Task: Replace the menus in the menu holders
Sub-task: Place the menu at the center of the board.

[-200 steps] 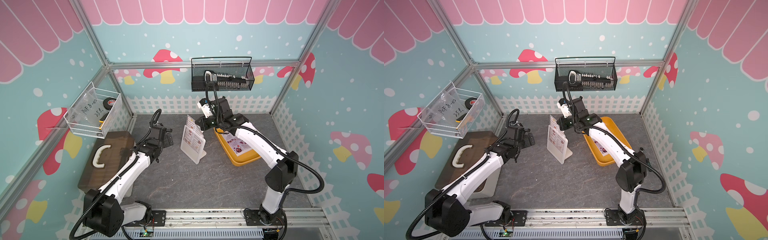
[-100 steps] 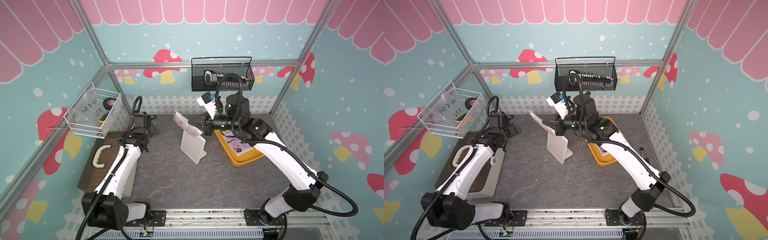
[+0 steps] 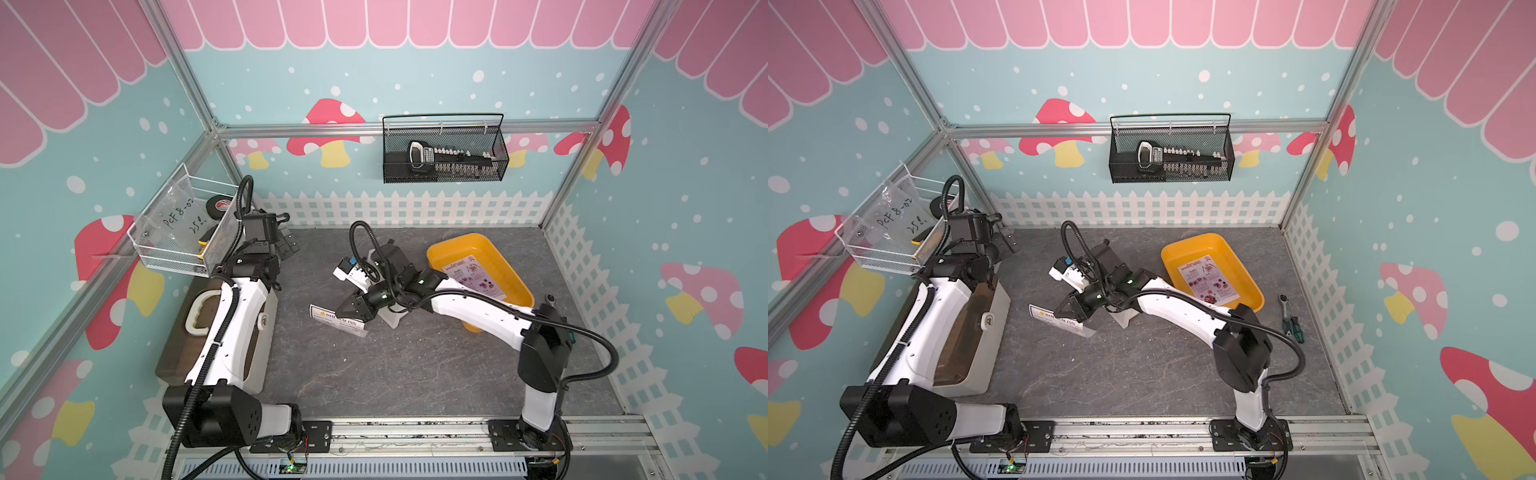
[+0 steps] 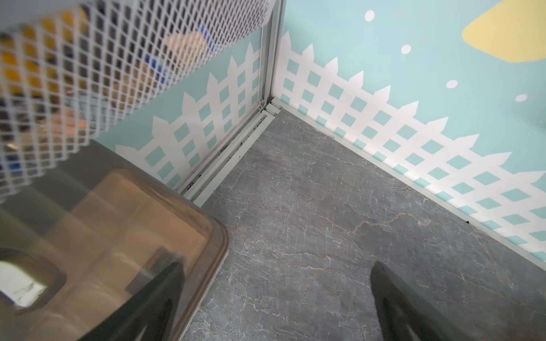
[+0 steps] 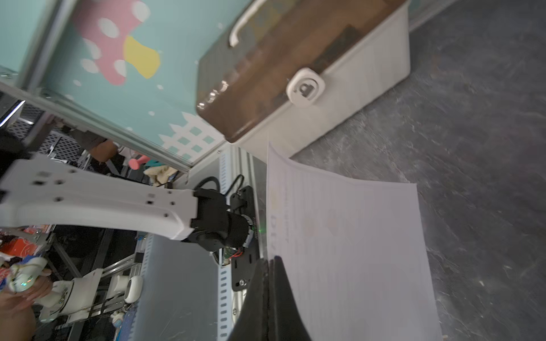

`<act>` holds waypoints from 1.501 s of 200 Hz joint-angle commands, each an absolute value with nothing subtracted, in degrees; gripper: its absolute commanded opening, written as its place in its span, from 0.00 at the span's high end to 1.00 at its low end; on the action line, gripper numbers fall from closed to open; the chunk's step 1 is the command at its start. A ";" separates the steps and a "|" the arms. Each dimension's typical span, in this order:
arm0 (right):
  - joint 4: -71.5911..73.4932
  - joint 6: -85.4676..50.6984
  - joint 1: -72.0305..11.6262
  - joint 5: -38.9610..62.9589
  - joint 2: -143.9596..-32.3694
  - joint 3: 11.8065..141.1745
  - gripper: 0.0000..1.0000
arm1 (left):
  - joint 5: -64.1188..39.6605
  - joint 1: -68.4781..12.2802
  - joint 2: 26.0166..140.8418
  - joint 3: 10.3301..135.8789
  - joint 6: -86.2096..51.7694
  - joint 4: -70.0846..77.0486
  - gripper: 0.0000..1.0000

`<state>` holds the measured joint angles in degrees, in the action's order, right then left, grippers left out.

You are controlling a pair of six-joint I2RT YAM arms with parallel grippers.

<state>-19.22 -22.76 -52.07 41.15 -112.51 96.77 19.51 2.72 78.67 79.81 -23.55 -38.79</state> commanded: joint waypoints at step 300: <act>-34.94 -3.70 -55.33 3.02 -132.51 120.03 0.94 | 19.08 2.79 79.32 79.55 -21.81 -37.82 0.01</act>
